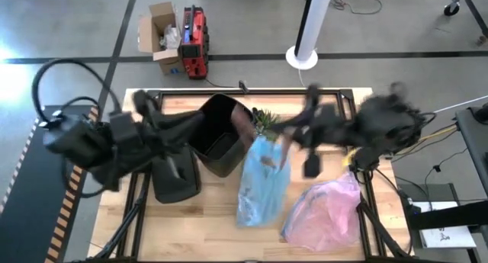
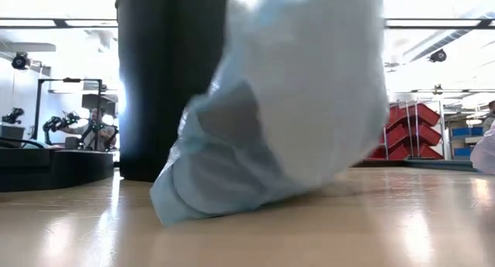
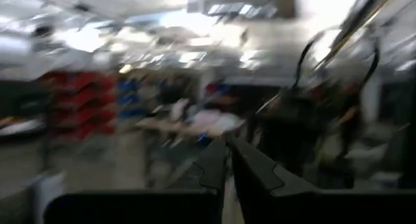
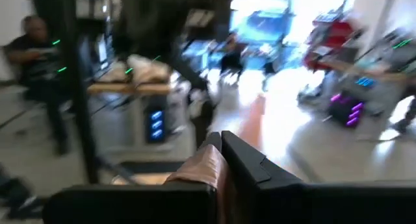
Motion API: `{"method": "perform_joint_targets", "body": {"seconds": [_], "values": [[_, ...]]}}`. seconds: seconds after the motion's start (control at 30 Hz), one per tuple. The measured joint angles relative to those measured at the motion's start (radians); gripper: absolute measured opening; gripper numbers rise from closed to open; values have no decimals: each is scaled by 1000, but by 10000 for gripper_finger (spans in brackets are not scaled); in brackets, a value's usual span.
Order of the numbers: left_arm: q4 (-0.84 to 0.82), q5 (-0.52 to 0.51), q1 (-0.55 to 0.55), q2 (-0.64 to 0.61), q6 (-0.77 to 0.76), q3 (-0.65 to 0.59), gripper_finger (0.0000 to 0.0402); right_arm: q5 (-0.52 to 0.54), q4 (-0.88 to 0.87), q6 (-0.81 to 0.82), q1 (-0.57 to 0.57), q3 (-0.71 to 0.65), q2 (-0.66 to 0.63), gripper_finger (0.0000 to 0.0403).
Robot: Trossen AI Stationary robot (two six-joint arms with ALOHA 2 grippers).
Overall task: Place trash/remove bag and relplace
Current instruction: Close the blue trash bag
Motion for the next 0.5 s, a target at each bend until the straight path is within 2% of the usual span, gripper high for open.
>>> {"method": "perform_joint_targets", "body": {"seconds": [0.1, 0.3, 0.5], "values": [[-113, -106, -56, -4, -44, 0, 37, 82, 0, -67, -13, 1, -70, 0], [-215, -106, -117, 18, -142, -6, 94, 298, -4, -227, -60, 1, -214, 0], [-214, -114, -123, 20, -147, -3, 141, 430, 51, -337, -71, 1, -326, 0]]}}
